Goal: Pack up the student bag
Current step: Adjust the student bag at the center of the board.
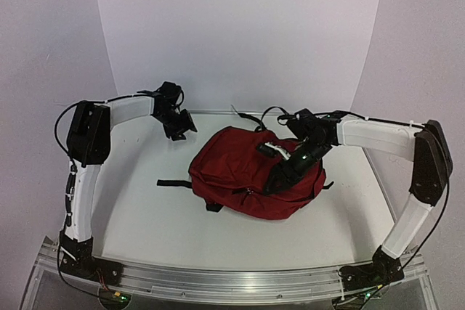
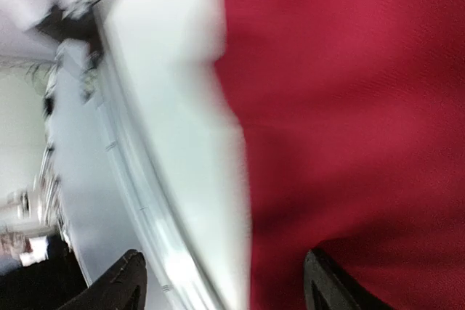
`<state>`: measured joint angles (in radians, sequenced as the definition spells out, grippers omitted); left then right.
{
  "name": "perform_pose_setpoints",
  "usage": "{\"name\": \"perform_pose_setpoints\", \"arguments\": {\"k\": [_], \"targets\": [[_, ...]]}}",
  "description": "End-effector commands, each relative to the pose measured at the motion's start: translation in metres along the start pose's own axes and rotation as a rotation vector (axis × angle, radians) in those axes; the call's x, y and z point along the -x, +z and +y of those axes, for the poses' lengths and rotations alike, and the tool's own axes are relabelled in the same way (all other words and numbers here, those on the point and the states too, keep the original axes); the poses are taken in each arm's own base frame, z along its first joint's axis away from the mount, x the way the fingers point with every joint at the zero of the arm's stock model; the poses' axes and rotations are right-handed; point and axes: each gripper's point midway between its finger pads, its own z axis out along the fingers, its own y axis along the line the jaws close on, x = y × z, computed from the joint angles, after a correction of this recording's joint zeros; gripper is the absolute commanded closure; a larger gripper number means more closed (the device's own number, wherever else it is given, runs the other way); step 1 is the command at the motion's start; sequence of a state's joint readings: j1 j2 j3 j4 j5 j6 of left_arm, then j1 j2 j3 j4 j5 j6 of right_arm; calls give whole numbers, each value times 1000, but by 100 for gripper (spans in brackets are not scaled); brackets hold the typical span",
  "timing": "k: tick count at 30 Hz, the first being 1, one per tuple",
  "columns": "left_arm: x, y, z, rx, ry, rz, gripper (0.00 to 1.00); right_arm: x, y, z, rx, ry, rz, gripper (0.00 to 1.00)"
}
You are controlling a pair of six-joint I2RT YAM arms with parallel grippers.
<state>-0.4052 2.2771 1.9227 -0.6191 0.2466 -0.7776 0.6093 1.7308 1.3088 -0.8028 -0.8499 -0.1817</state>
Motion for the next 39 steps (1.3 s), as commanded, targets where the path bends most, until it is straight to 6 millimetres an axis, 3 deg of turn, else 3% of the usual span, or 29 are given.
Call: {"name": "perform_pose_setpoints", "arguments": {"k": [1, 4, 6, 8, 12, 14, 17, 22, 25, 28, 33, 36, 39], "targets": [[14, -58, -40, -26, 143, -55, 35, 28, -39, 44, 25, -143, -79, 21], [-5, -92, -42, -66, 110, -73, 28, 53, -71, 32, -55, -169, -150, 17], [-39, -104, -39, -107, 97, -60, 26, 69, -96, 10, -102, -130, -210, 14], [-84, -118, -48, -147, 98, -31, 25, 78, -114, -31, -179, -66, -233, 14], [-183, -102, -41, -132, 70, 112, 25, 84, -149, -121, -327, 67, -239, 14], [-223, -90, -38, -126, 56, 174, 25, 79, -151, -160, -318, 143, -218, 15], [-253, -69, -34, -127, 33, 230, 28, 65, -144, -187, -280, 202, -171, 19], [-244, -39, -31, -87, 26, 217, 40, 22, -105, -179, -127, 268, -57, 31], [-218, -22, -30, -80, 26, 204, 44, -11, -86, -160, -42, 320, -7, 40], [-178, -10, -23, -99, -25, 174, 48, -32, -74, -133, 32, 343, 13, 44], [-90, -17, -19, -131, -29, 72, 49, -41, -55, -60, 161, 292, 33, 40], [-78, -30, -26, -118, 43, 79, 42, -32, -55, -27, 191, 210, 29, 26], [-93, -43, -24, -128, 40, 115, 34, -19, -72, -39, 122, 212, -9, 19]]}}
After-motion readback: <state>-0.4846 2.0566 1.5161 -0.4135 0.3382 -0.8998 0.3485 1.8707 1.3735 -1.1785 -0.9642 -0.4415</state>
